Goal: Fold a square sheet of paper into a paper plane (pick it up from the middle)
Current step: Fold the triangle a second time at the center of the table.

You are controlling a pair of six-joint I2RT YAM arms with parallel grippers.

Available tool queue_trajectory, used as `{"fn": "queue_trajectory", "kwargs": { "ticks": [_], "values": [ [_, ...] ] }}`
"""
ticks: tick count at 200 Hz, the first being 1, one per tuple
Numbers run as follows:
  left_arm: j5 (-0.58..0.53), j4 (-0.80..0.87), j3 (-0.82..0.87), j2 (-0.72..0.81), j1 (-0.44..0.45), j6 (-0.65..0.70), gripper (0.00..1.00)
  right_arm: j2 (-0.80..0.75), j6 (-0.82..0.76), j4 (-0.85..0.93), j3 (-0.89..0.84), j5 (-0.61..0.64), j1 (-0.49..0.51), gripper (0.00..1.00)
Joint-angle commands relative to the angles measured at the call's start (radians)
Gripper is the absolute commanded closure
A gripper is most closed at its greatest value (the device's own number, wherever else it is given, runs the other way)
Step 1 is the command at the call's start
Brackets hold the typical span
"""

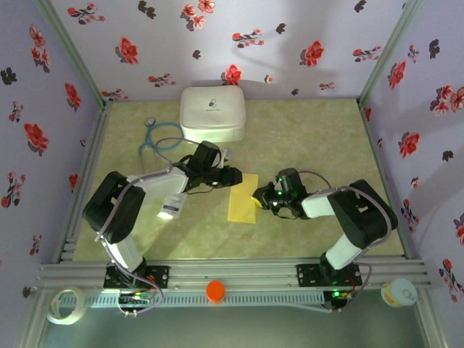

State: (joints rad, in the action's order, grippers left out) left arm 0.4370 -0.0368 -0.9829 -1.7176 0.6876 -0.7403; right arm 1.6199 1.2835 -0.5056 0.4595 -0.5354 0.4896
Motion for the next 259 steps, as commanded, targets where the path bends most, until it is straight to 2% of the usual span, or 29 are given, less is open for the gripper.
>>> {"fn": "queue_trajectory", "kwargs": {
  "ticks": [1, 35, 52, 76, 110, 152, 182, 213, 231, 259],
  "values": [
    [-0.038, -0.018, 0.047, 0.056, -0.007, 0.073, 0.65, 0.021, -0.023, -0.032, 0.037, -0.032, -0.005, 0.81],
    [-0.063, -0.066, 0.111, 0.126, 0.01, 0.148, 0.65, 0.006, -0.185, 0.195, 0.122, -0.036, -0.011, 0.78],
    [-0.097, -0.124, 0.162, 0.172, 0.031, 0.191, 0.65, 0.005, -0.25, 0.298, 0.16, -0.035, -0.017, 0.8],
    [-0.153, -0.189, 0.224, 0.232, 0.091, 0.277, 0.64, 0.014, -0.286, 0.345, 0.19, -0.057, -0.018, 0.88],
    [-0.261, -0.229, 0.288, 0.269, 0.211, 0.427, 0.59, 0.019, -0.291, 0.355, 0.205, -0.064, -0.018, 0.96],
    [-0.521, -0.175, 0.287, 0.238, 0.428, 0.641, 0.48, 0.018, -0.26, 0.326, 0.206, -0.076, -0.019, 0.97],
    [-0.664, -0.115, 0.232, 0.169, 0.539, 0.75, 0.44, 0.022, -0.251, 0.32, 0.202, -0.076, -0.02, 0.97],
    [-0.78, -0.08, 0.183, 0.105, 0.61, 0.789, 0.38, 0.022, -0.25, 0.322, 0.203, -0.072, -0.02, 0.97],
    [-0.868, -0.035, 0.146, 0.065, 0.621, 0.789, 0.36, 0.021, -0.247, 0.322, 0.201, -0.069, -0.02, 0.97],
    [-0.916, -0.015, 0.124, 0.038, 0.623, 0.791, 0.38, 0.023, -0.245, 0.322, 0.204, -0.068, -0.02, 0.97]
  ]
}}
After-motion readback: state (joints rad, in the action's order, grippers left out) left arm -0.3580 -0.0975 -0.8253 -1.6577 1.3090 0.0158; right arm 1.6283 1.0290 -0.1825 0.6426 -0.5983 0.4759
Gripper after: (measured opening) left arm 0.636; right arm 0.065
